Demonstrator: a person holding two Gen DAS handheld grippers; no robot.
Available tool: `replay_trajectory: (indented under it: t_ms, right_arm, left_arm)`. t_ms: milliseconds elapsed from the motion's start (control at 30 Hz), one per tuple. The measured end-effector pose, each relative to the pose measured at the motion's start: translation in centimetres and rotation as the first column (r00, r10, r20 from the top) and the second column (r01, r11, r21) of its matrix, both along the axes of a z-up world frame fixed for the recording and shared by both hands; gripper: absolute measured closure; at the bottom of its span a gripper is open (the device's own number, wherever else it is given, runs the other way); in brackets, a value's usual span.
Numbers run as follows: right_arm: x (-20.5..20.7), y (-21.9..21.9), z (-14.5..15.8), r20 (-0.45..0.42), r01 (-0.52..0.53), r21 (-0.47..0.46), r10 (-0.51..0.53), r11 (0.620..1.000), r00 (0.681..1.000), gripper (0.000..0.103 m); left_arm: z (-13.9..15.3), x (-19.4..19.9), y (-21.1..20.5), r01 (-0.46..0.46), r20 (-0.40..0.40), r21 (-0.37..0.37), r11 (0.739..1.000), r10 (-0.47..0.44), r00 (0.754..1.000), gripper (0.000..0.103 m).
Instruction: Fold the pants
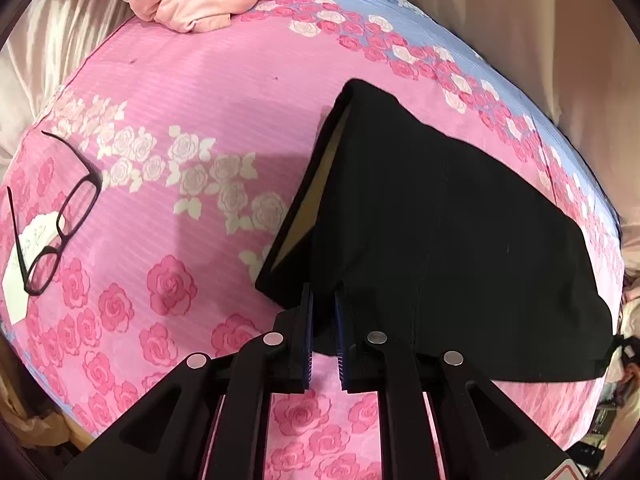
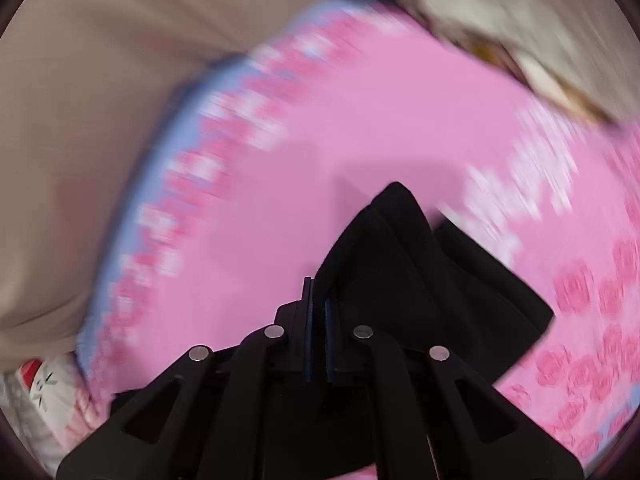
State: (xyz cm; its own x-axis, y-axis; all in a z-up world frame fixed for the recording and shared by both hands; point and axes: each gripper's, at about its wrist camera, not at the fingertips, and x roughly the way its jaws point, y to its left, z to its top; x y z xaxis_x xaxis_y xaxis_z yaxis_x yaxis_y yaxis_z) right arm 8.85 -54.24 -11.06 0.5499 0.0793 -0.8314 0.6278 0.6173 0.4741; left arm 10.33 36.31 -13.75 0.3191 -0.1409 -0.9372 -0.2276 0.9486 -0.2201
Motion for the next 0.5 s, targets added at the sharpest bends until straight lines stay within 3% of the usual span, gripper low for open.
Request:
replay_trajectory:
  t_ms: [33,100,167,233,333,400,433,500]
  right_arm:
    - [0.2,0.9,3.6,0.135,-0.047,-0.029,0.050,0.998,0.990,0.099]
    - [-0.9,2.2,9.1,0.279,-0.091,-0.104,0.116,0.990,0.953,0.100]
    - [-3.2,2.0,10.6,0.309,-0.092,-0.128,0.128,0.988,0.942,0.100]
    - [-5.7,0.5,8.1,0.233,-0.057,-0.131,0.087,0.990,0.968,0.099]
    - [-8.2,-2.3,-0.1,0.062,-0.013,-0.040,0.016,0.999,0.998,0.099]
    - [-9.2,-3.0,-5.1,-0.071,-0.009,0.011,0.010,1.000,0.997,0.098]
    - [-9.4,-2.9,-6.8,-0.104,0.002,0.028,0.001,1.000,0.995,0.097]
    - [-9.8,-2.7,-7.0,-0.063,0.042,0.022,-0.040,0.999,0.997,0.091]
  left_arm:
    - [0.1,0.1,0.0,0.000,0.004,0.000,1.000,0.000,1.000,0.092]
    - [0.4,0.3,0.2,0.007,0.008,0.007,1.000,-0.007,1.000,0.092]
    - [0.5,0.4,0.4,0.013,0.014,0.021,1.000,-0.013,1.000,0.092]
    - [0.3,0.3,1.0,0.003,0.007,0.025,1.000,-0.004,1.000,0.092]
    - [-0.2,0.3,1.7,-0.018,-0.007,0.046,0.999,0.018,1.000,0.092]
    - [-0.7,0.2,1.9,-0.026,-0.028,0.057,0.998,0.028,0.999,0.092]
    - [-0.9,0.1,1.8,-0.024,-0.039,0.071,0.997,0.027,0.999,0.092]
    - [-0.9,-0.2,1.5,-0.013,-0.040,0.074,0.997,0.016,0.999,0.092]
